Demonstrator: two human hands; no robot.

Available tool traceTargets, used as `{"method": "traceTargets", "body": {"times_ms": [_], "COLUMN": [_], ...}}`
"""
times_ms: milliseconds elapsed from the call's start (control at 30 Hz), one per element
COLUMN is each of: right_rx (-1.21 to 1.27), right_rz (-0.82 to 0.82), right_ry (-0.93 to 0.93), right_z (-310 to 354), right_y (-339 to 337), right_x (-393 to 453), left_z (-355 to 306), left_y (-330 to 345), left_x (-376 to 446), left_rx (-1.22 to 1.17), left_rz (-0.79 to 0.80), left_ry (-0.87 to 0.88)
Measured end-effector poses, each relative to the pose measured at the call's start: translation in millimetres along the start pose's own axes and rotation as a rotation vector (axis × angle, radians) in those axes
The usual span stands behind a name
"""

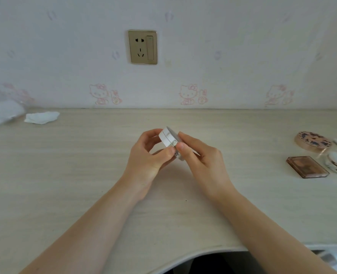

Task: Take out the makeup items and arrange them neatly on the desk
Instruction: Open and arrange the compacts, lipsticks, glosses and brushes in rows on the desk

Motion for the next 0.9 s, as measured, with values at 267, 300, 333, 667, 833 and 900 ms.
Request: {"method": "traceTargets", "body": {"times_ms": [267,300,333,667,833,900], "right_rx": [0.075,0.067,0.062,0.055,0.034,0.013], "right_rz": [-0.026,-0.028,-0.025,-0.027,-0.032,-0.037], "right_ry": [0.051,0.047,0.046,0.063,0.031,0.010], "right_z": [-0.7,-0.9,-1.3,-6.7,0.0,1.5], "right_y": [1.6,1.8,2.0,-1.7,-10.7,-13.6], "right_x": [-2.3,-2.4,-2.7,1.7,9.5,13.6], "left_z": [1.0,0.7,0.1,0.3,4.1,5.0], "left_y": [-3.9,-3.6,-3.4,-1.0,-2.4,-2.9], "left_x": [-1.9,-2.0,-2.2,-2.5,-1.2,-0.3], "left_rx": [-0.012,-0.014,-0.013,0.024,0.014,0.034], "left_rz": [-0.012,-0.010,-0.008,0.010,0.047,0.050], "left_ry": [0.001,0.000,0.000,-0.037,-0.040,-0.029]}}
Point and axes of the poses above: each hand's wrist, its own x-axis towards the middle knuckle, its own y-axis out of the palm, z = x × y, the point moved 2 cm from there along x, towards the middle knuckle, and after that the axes turned 12 degrees about -x, right-handed, at the moved point
